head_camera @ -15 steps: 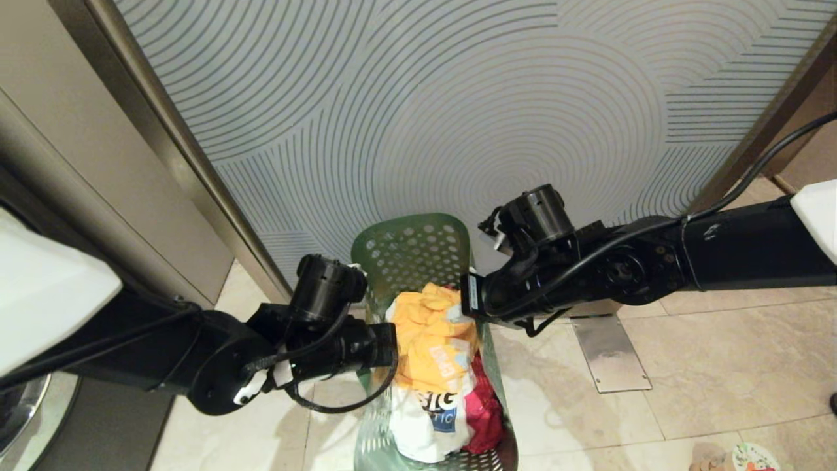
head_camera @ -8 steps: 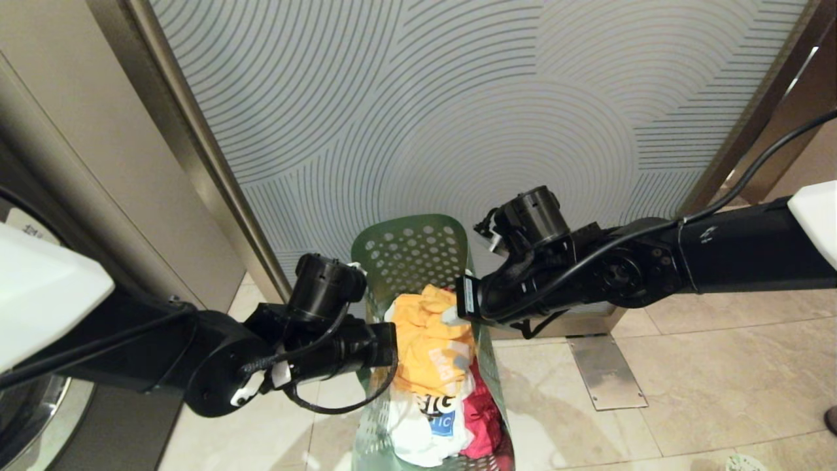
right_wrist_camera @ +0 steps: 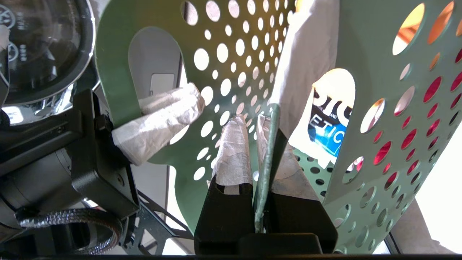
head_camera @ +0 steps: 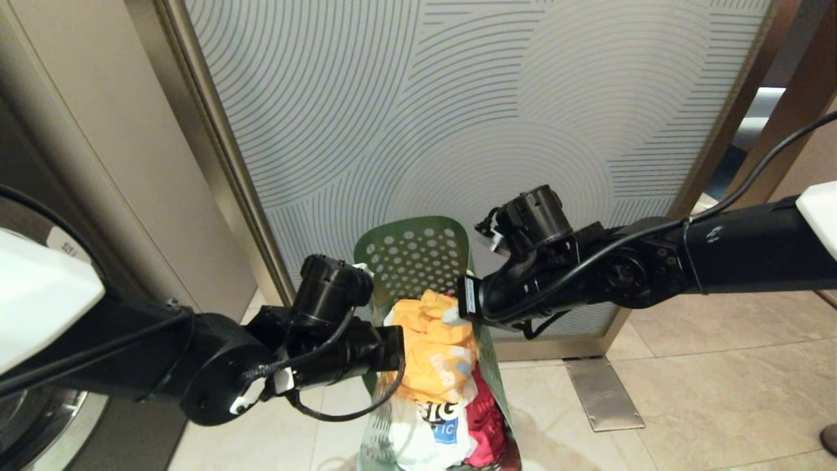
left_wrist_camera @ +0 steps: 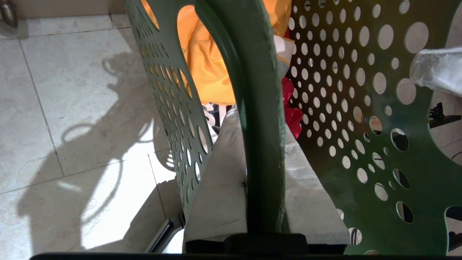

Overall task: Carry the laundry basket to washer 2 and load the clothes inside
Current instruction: Pick up the clothes basket and put it beside the washing machine

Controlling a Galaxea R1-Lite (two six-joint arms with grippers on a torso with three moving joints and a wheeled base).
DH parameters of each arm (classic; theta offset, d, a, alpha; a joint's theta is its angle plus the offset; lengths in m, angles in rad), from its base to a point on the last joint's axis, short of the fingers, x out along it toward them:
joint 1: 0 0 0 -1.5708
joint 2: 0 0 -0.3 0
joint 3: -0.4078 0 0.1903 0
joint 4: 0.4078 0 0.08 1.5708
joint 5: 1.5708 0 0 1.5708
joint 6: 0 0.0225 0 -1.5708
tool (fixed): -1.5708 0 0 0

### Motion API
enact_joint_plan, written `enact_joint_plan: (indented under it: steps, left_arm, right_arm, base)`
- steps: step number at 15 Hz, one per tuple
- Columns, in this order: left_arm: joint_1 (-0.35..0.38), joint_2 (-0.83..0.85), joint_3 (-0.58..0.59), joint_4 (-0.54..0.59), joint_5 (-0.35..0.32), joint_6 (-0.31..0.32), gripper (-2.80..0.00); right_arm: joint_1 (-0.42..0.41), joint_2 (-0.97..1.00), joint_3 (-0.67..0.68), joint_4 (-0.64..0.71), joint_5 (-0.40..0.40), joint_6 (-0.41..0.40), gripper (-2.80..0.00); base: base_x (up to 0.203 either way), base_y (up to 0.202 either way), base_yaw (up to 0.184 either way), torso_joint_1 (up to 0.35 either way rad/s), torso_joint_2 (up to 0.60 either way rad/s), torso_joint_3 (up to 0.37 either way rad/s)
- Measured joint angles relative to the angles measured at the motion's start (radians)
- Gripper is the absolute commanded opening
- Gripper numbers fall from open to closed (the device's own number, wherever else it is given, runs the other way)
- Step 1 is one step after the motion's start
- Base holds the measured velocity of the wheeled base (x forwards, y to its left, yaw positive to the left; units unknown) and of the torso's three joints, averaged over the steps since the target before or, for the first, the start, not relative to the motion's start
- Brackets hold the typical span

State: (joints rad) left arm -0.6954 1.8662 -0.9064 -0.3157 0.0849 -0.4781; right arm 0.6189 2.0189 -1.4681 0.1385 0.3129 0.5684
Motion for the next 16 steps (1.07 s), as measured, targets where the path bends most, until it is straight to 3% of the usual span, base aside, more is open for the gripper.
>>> enact_joint_plan:
  steps: [10, 16]
  left_arm:
    - [-0.016, -0.006, -0.005, 0.009, 0.003, 0.0, -2.8]
    - [-0.022, -0.023, 0.001, 0.007, 0.002, -0.002, -2.8]
  right_arm:
    - [0.001, 0.0, 0.003, 0.001, 0.001, 0.003, -2.8]
    - [0.014, -0.004, 0.004, 0.001, 0.0, 0.002, -2.8]
  base:
    - [0.0, 0.0, 0.0, 0.003, 0.0, 0.193]
    - [0.0, 0.0, 0.0, 0.002, 0.0, 0.02]
